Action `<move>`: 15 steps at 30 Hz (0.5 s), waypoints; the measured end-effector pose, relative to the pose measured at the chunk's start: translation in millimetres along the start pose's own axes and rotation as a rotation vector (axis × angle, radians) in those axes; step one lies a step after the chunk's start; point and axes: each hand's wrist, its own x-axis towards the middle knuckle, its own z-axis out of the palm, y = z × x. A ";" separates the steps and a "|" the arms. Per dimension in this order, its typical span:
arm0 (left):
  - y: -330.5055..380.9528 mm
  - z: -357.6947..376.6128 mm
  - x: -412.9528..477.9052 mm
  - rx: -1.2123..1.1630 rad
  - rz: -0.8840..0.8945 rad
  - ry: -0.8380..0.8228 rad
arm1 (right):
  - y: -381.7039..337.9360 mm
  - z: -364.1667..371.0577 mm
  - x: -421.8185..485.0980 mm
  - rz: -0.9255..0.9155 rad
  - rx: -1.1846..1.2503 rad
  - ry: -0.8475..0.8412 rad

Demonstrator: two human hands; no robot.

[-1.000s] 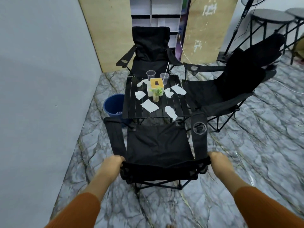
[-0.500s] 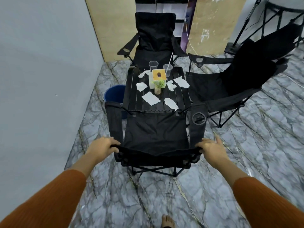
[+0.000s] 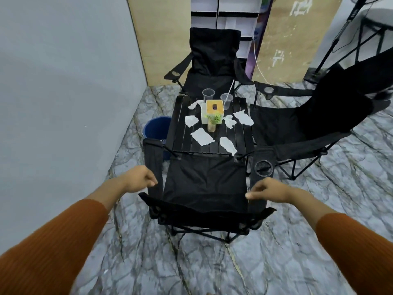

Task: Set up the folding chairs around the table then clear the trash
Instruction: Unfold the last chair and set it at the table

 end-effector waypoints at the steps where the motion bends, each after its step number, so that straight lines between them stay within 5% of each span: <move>1: 2.8 -5.6 12.3 -0.016 -0.015 0.032 | -1.3 -4.8 11.2 0.001 0.011 0.059; 5: 17.1 -3.6 79.1 0.018 -0.027 0.075 | -4.9 -2.4 77.0 0.032 0.077 0.205; 15: 2.4 127.8 294.3 0.203 0.002 -0.162 | 36.6 88.1 276.9 0.227 -0.158 0.142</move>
